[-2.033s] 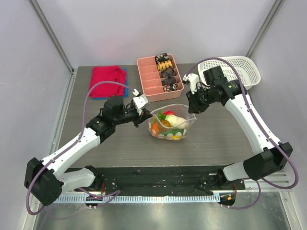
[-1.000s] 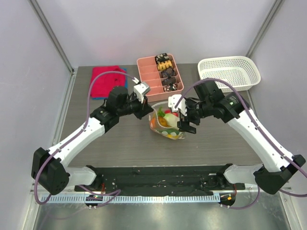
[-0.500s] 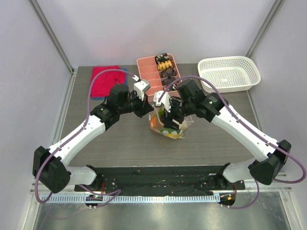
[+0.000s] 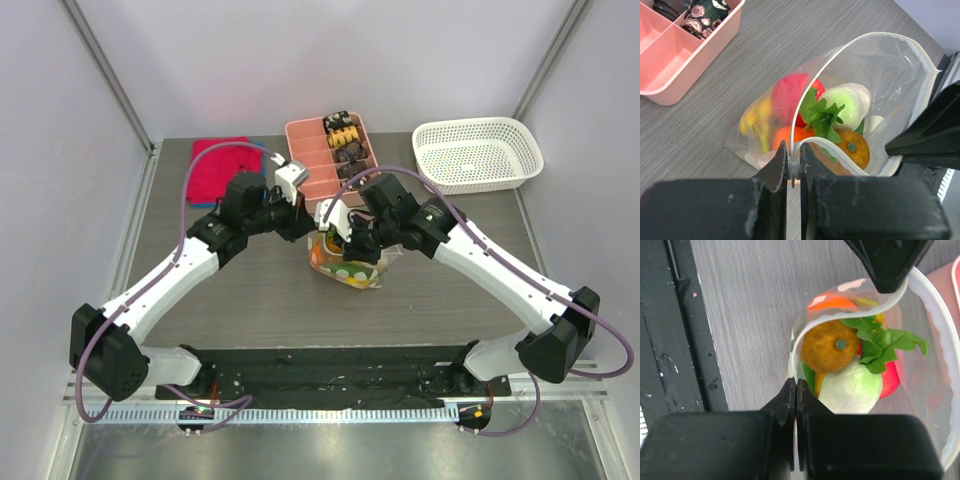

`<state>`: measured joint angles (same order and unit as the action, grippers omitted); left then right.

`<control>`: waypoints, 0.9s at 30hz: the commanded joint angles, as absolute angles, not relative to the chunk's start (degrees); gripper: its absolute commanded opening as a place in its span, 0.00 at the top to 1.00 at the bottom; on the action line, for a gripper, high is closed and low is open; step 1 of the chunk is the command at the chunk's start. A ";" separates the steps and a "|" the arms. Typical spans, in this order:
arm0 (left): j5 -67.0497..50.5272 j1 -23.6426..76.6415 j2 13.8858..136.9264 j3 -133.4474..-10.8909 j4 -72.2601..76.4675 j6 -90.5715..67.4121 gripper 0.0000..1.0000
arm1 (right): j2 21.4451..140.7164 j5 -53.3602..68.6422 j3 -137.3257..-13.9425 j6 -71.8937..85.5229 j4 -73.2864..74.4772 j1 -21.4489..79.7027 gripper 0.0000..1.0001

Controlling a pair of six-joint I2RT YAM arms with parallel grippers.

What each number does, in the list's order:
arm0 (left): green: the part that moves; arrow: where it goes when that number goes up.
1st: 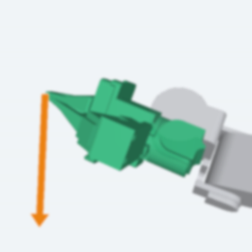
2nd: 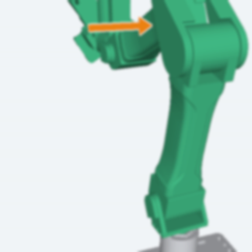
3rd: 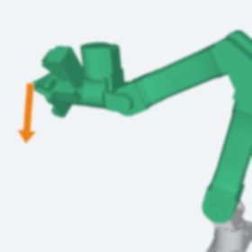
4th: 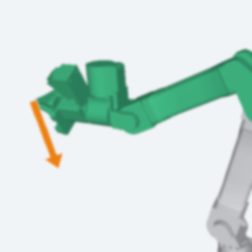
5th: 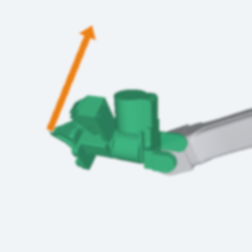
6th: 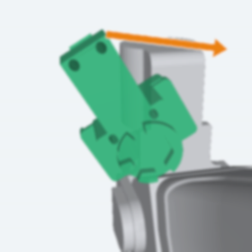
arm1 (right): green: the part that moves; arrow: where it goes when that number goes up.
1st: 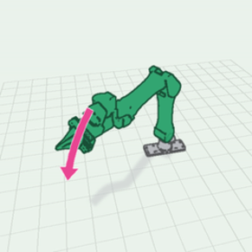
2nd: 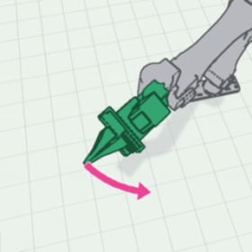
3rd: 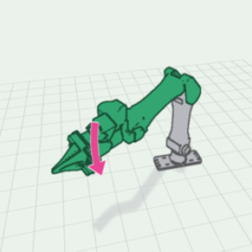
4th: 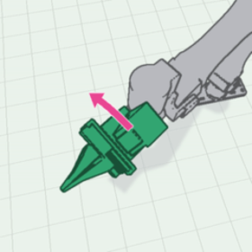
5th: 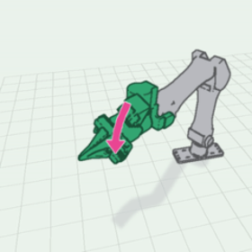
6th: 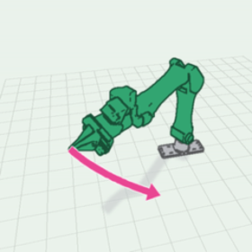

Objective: Place the food in the zip-top bag and seal the zipper
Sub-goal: Adjust the zipper food storage bag at the center of the board.

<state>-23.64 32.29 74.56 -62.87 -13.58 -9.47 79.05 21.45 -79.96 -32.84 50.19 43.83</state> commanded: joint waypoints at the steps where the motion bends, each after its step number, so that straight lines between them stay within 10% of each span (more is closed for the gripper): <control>1: -28.99 30.94 72.34 -63.29 -9.77 -10.10 1.00 | 78.40 16.53 -82.09 -33.05 49.05 44.12 0.99; 7: -39.20 24.18 67.24 -55.74 -0.29 -12.39 0.31 | 73.13 13.54 -81.12 -33.05 47.72 44.12 0.99; 10: -41.74 21.71 63.99 -50.20 3.60 -8.89 0.16 | 72.25 11.96 -80.25 -33.40 47.90 44.21 0.99; 27: -51.32 21.27 77.07 -40.52 34.77 -13.27 0.19 | 71.02 11.34 -78.92 -32.34 48.87 44.21 0.99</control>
